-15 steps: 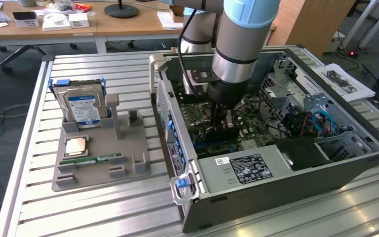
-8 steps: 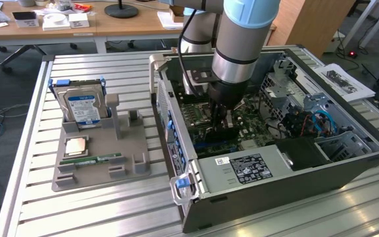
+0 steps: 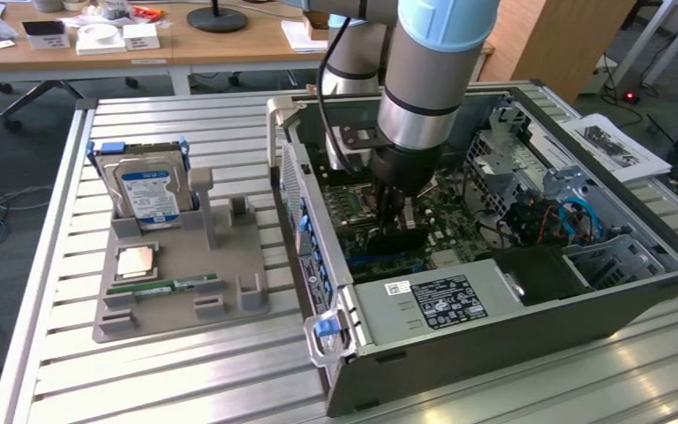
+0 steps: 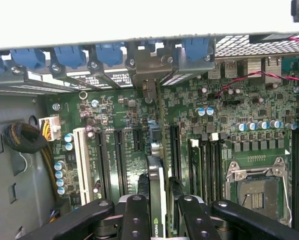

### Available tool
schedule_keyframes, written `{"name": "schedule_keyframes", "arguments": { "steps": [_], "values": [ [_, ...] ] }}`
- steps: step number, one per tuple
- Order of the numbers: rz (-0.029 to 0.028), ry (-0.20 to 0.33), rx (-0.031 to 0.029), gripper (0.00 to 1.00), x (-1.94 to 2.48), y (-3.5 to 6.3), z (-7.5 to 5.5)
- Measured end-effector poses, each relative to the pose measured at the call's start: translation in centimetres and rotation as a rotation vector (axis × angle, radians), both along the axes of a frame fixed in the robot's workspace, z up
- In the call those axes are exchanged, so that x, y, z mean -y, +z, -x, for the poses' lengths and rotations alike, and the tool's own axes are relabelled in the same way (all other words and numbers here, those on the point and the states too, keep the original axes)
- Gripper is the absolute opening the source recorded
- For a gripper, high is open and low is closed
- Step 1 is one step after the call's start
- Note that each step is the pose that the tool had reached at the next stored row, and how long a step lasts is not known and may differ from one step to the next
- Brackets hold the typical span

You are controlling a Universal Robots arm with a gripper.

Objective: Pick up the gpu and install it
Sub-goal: 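Insert the gpu into the slot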

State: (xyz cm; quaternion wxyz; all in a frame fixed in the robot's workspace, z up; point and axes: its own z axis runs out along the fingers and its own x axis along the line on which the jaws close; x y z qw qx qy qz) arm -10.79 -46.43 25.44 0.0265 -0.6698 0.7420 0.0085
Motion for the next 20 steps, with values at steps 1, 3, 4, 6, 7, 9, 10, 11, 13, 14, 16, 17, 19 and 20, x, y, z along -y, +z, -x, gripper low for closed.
{"name": "schedule_keyframes", "arguments": {
  "steps": [1,3,4,6,7,9,10,11,13,14,16,17,19,20],
  "values": [
    [0.0001,0.000,-0.0001,0.27,0.01,0.01,0.01],
    [0.0001,0.000,0.0000,0.27,0.00,0.00,0.06],
    [0.0001,0.000,0.0000,0.27,0.00,0.00,0.07],
    [0.0002,0.000,0.0000,0.27,0.01,-0.02,0.11],
    [0.0003,0.000,-0.0001,0.27,0.01,-0.02,0.12],
    [0.0003,0.000,-0.0001,0.27,0.01,-0.02,0.12],
    [0.0003,0.000,0.0000,0.27,0.01,-0.03,0.12],
    [0.0005,0.000,-0.0001,0.27,0.01,-0.06,0.12],
    [0.0007,0.000,-0.0003,0.27,0.01,-0.10,0.12],
    [0.0005,0.000,-0.0002,0.27,0.01,-0.11,0.12],
    [0.0002,0.000,0.0000,0.27,0.00,-0.12,0.12],
    [0.0003,0.000,0.0000,0.27,0.00,-0.12,0.12],
    [0.0002,0.000,0.0000,0.27,0.00,-0.12,0.12],
    [0.0002,0.000,0.0000,0.27,0.00,-0.12,0.12]
  ]
}}
